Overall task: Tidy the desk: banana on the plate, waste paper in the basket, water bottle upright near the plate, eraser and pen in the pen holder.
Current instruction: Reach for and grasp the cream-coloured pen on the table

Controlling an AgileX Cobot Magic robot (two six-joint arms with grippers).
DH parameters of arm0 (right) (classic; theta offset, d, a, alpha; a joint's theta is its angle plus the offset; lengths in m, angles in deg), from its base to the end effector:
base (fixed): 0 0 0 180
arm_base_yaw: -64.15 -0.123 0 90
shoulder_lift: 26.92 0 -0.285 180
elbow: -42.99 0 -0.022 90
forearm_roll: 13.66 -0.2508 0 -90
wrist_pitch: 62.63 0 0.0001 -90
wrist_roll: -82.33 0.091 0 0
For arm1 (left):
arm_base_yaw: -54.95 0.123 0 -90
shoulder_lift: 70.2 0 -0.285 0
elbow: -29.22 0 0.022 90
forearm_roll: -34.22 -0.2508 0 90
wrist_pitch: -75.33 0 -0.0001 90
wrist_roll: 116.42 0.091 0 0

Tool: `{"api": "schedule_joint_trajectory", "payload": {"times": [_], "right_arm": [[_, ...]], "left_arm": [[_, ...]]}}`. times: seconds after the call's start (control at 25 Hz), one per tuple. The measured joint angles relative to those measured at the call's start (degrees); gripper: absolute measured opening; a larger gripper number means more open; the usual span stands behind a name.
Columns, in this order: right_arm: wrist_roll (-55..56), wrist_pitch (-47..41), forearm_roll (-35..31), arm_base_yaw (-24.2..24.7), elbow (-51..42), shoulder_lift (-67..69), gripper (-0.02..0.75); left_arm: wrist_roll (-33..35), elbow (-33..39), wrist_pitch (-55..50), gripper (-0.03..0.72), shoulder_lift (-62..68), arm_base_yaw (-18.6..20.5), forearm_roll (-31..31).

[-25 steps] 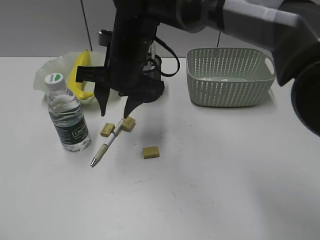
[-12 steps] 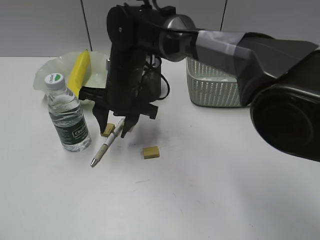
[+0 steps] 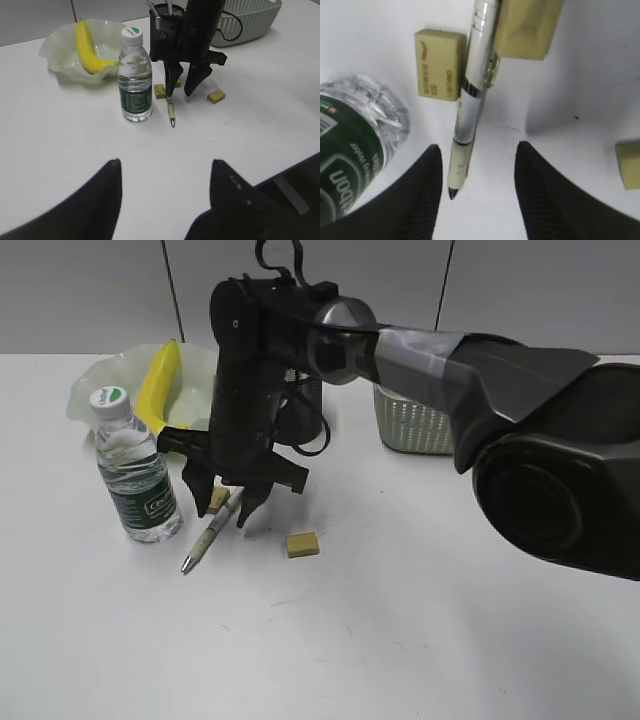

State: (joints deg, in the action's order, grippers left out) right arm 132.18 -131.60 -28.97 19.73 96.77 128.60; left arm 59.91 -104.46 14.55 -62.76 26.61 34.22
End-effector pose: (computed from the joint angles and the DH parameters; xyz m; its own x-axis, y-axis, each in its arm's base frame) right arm 0.3590 0.3832 0.1247 -0.9827 0.1547 0.1016 0.1775 0.9433 0.2806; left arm -0.0093 0.0050 0.2880 -0.3952 0.1404 -0.9078 0.4503 0.8910 -0.0582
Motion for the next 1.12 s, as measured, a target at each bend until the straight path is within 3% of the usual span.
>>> {"api": "schedule_joint_trajectory", "payload": {"times": [0.4, 1.12], "right_arm": [[2.0, 4.1, 1.9, 0.0, 0.0, 0.8, 0.381], [2.2, 2.8, 4.3, -0.3, 0.0, 1.5, 0.368]], "left_arm": [[0.0, 0.0, 0.0, 0.420, 0.0, 0.0, 0.0], [0.0, 0.0, 0.0, 0.420, 0.0, 0.0, -0.5]]}}
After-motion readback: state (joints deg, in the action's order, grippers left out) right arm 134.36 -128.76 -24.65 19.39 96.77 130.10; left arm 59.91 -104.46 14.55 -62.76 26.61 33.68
